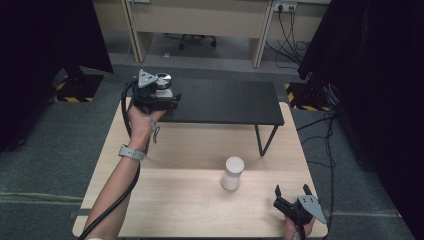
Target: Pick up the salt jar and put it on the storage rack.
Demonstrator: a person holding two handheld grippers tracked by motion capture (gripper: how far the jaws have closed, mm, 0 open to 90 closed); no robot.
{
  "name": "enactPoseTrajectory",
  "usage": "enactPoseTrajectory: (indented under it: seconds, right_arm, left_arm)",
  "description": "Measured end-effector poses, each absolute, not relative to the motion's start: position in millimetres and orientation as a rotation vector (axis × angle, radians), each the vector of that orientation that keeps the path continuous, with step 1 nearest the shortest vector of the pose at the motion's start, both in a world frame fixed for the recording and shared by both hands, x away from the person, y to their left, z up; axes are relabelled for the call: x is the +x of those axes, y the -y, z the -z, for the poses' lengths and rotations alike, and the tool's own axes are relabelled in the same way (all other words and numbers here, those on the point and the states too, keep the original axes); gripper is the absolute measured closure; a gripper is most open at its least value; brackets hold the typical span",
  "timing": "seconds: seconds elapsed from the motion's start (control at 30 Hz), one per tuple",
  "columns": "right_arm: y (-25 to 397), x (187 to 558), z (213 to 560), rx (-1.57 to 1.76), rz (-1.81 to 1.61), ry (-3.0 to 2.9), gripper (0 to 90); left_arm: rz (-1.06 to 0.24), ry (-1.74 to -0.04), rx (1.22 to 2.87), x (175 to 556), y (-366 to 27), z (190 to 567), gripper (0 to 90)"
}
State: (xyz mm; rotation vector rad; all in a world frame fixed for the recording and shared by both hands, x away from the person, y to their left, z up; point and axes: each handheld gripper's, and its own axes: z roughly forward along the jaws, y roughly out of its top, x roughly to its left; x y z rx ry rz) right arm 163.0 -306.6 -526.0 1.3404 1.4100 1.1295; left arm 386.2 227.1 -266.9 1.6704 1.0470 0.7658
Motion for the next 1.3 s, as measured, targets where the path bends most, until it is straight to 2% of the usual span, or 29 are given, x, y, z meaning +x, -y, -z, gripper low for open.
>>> enactPoseTrajectory:
  seconds: [0.5,1.3]
  right_arm:
    - [307,163,526,1.341,-1.134,-1.414,0.3]
    - [308,164,525,1.34,-1.133,-1.428,0.3]
  left_arm:
    - [-0.779,-1.089,1.634,364,-238,270,0.0]
    - [-0.802,-1.112,1.625,321,-256,302,0.0]
